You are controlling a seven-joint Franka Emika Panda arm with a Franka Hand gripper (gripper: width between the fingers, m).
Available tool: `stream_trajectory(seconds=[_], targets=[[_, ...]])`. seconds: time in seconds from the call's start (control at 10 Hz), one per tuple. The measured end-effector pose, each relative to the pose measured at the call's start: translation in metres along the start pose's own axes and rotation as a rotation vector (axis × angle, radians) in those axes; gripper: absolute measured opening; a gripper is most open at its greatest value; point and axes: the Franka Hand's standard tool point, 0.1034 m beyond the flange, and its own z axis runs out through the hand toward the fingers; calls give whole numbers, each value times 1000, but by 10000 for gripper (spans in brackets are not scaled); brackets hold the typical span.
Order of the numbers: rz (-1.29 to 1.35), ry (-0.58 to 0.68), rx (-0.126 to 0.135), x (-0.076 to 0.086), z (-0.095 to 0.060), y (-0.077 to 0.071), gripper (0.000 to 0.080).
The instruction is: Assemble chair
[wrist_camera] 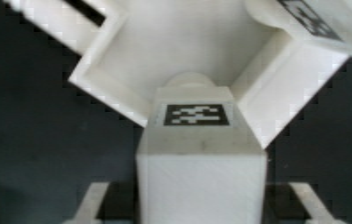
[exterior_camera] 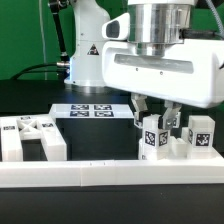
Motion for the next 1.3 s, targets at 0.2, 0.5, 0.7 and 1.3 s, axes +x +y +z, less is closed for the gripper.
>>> stream_trajectory(seconds=[0.2,0.5,0.7,1.3], targets=[[133,-3,-2,-1,0,0,291],[288,-13,3,-2,0,0,291],[237,-13,3,-2,0,0,292],[-424,3,-4,-6,-1,-3,648]])
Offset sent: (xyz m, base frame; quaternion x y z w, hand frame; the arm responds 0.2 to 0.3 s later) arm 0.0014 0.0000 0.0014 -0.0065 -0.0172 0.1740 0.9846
